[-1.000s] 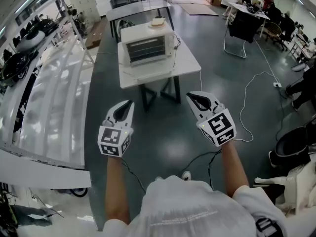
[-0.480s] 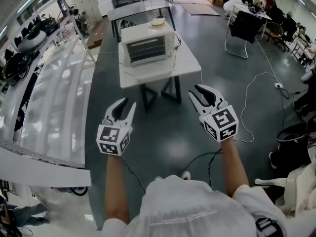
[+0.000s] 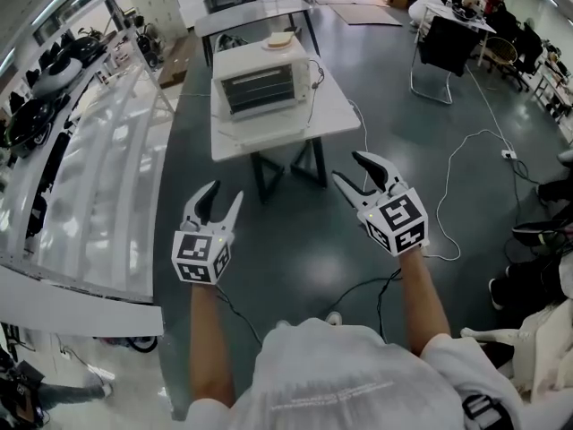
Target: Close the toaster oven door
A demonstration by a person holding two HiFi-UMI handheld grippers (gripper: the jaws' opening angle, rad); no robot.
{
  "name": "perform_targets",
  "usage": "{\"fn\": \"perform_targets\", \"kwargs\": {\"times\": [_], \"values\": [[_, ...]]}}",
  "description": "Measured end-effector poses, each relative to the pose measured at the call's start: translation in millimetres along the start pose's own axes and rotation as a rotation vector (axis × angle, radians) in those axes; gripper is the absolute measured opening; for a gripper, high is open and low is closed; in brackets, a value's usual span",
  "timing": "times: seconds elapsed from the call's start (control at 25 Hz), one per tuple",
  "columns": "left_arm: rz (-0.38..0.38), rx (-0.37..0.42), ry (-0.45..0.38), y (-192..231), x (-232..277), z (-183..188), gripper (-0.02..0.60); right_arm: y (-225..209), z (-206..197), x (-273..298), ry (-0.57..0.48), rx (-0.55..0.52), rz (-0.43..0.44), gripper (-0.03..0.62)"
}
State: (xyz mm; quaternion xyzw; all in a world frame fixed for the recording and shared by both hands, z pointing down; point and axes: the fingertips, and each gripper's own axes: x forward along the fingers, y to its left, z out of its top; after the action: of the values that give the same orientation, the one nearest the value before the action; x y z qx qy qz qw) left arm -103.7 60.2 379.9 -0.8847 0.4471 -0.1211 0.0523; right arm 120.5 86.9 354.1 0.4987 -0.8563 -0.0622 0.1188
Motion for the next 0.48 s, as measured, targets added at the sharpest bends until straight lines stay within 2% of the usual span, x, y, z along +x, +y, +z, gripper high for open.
{"fn": "perform_targets", "kwargs": {"times": [0.32, 0.48], "values": [[0.060, 0.002, 0.042, -23.2, 19.0, -6.0, 0.201, -29.6, -23.7, -2.8, 0.000, 0.005, 0.055, 0.212], [0.075, -0.007, 0.052, -21.6, 28.6, -8.0, 0.201, -36.6, -30.2, 7.7, 0.008, -0.001, 0.087, 0.212]]}}
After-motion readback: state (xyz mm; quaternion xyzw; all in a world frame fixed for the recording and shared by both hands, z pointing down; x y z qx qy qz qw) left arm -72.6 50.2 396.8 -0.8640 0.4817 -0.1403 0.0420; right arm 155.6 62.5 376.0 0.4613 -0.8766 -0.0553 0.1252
